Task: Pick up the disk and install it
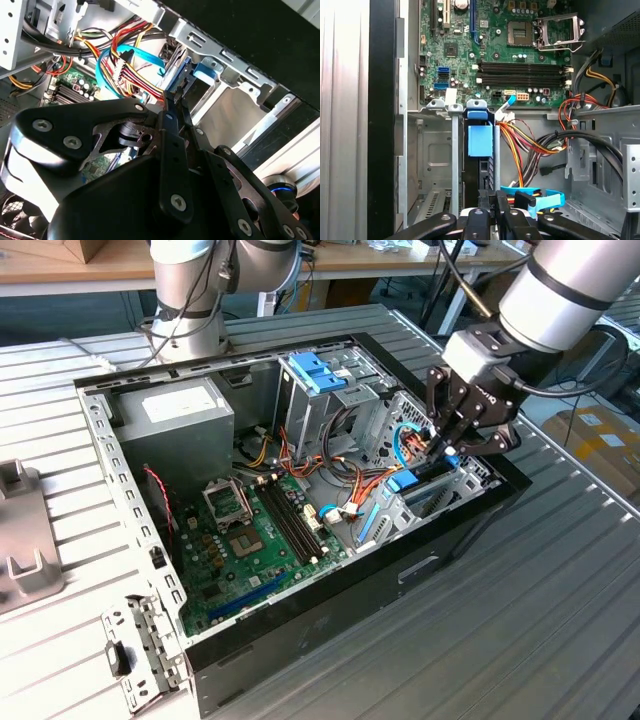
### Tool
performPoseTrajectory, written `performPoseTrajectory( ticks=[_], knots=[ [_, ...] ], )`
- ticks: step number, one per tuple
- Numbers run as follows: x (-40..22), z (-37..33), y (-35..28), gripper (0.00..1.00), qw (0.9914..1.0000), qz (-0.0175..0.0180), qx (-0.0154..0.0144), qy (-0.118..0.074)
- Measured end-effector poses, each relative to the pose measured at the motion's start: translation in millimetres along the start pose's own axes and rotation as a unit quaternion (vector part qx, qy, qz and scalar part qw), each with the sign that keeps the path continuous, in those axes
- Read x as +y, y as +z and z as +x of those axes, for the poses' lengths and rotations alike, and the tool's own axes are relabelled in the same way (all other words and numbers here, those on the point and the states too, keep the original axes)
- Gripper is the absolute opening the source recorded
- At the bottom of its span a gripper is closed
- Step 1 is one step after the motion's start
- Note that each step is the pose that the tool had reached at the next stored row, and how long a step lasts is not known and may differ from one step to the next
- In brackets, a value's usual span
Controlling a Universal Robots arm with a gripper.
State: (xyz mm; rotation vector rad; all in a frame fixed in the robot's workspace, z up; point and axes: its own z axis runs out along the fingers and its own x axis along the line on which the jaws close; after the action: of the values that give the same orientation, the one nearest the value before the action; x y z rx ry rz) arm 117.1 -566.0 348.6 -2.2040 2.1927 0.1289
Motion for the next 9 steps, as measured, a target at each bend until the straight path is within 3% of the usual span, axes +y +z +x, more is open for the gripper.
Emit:
performPoseTrajectory(
  ticks=[3, 9],
  knots=[
    [-3.6, 0.1, 0.5, 0.18, 1.00000, 0.0000, -0.0001, 0.001],
    [-3.8, 1.1, 2.4, 0.18, 1.00000, 0.0002, -0.0001, 0.002]
  ],
)
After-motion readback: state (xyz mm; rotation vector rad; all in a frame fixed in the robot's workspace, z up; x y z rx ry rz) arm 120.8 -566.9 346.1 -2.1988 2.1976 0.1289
